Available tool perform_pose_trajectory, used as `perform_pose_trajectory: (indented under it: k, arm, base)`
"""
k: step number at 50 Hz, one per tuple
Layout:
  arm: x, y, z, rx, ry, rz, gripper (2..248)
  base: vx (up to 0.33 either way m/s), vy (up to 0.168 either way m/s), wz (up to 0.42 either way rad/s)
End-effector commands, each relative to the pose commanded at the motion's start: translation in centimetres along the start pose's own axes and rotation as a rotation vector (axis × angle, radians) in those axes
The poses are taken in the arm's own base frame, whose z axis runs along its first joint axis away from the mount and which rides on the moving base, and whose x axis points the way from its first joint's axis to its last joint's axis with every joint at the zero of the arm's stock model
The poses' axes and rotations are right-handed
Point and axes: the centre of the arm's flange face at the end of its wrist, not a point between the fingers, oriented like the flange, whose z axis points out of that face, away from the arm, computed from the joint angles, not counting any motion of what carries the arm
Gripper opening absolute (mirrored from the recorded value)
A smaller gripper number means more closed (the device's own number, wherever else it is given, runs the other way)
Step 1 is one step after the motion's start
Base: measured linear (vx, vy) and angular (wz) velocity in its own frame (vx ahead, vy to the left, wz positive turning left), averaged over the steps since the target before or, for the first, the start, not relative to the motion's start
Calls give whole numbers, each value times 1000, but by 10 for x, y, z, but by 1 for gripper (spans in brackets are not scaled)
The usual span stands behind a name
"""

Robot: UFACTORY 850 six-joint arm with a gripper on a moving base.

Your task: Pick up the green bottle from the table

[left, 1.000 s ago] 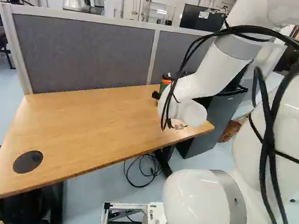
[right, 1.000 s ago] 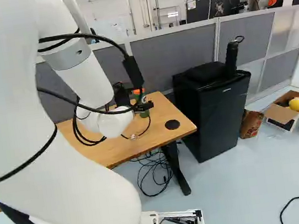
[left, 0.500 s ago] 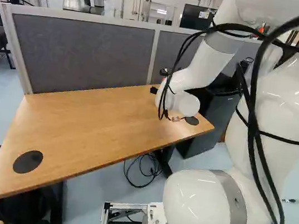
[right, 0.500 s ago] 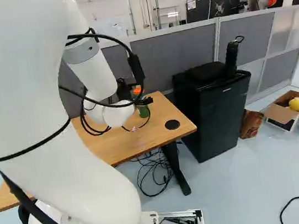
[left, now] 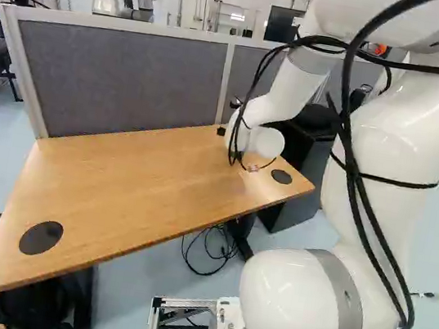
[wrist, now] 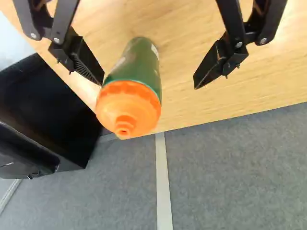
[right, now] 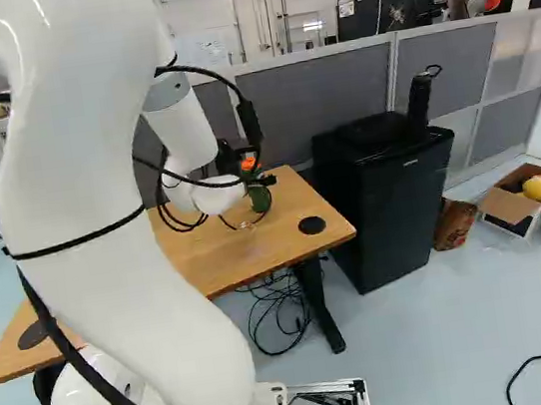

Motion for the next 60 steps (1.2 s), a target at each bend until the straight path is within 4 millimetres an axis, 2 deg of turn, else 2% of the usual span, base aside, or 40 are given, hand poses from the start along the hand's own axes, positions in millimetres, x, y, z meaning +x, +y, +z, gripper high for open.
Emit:
perform_pose_trajectory:
  k: [13,14,19,20,24,25,29,30,60]
  arm:
    - [5,-2,13,3,6,-2,242]
    - [5,-2,13,3,6,-2,179]
    - [5,-2,14,3,6,-2,179]
    - [5,-2,14,3,6,-2,110]
    - [5,-2,13,4,6,-2,110]
    - [5,-2,13,4,5,-2,42]
    - [5,-2,7,4,7,-2,42]
    - [5,-2,5,4,8,-2,19]
    - [7,-6,-67,14,61,-6,19]
  base:
    - [0,0,0]
    - [0,0,0]
    - [0,0,0]
    - [0,0,0]
    - [0,0,0]
    - [0,0,0]
    - [0,0,0]
    - [0,0,0]
    - [0,0,0]
